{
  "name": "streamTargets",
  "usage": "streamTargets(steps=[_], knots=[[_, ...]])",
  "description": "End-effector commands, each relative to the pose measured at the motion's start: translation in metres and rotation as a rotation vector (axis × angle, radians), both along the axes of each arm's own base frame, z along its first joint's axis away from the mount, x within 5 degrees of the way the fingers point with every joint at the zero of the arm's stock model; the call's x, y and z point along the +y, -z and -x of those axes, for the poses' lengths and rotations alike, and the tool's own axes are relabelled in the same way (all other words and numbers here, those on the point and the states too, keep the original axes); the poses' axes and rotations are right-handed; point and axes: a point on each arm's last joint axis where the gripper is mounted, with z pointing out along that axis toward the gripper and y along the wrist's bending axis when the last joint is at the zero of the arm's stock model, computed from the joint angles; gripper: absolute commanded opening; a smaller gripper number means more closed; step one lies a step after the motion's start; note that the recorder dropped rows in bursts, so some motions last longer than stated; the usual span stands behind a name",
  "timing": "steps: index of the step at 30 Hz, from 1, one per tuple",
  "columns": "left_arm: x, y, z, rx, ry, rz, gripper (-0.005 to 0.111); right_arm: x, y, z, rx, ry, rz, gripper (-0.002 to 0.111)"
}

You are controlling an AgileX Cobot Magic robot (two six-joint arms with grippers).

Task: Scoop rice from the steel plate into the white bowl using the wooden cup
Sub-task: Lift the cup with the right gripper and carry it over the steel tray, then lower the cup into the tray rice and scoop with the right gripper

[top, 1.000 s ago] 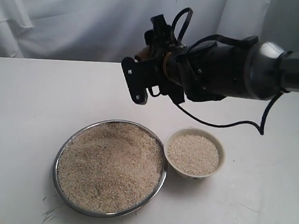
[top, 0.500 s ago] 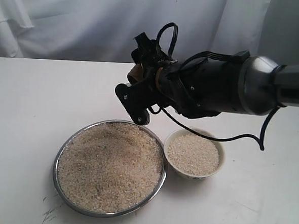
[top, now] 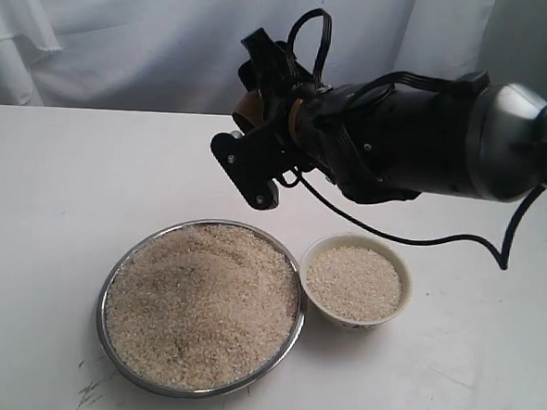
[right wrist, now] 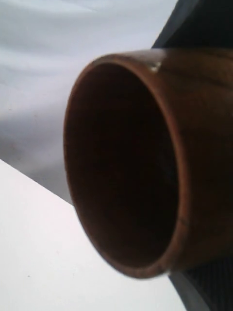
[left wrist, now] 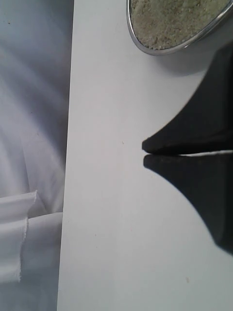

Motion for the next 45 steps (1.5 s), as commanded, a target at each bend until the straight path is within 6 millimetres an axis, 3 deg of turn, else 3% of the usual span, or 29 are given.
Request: streamTargets(steps=[1, 17, 35, 38, 45], knots=[[0.000, 0.000, 0.000, -0.012, 0.002, -0.001, 0.000, 0.000, -0.010, 0.002, -0.024, -0.025, -0.005, 0.000], [0.000, 0.000, 0.000, -0.012, 0.002, -0.001, 0.000, 0.014, 0.037, -0.002, 0.085, -0.086, 0.053, 0.000], [0.000, 0.000, 0.000, -0.012, 0.002, -0.001, 0.000, 0.018, 0.056, -0.002, 0.152, -0.091, 0.036, 0.000], [0.000, 0.000, 0.000, -0.012, 0.002, -0.001, 0.000, 0.021, 0.067, -0.001, 0.180, -0.114, 0.050, 0.000], [0.000, 0.000, 0.000, -0.012, 0.002, -0.001, 0.000, 0.040, 0.074, 0.022, 0.185, -0.227, 0.096, 0.000]])
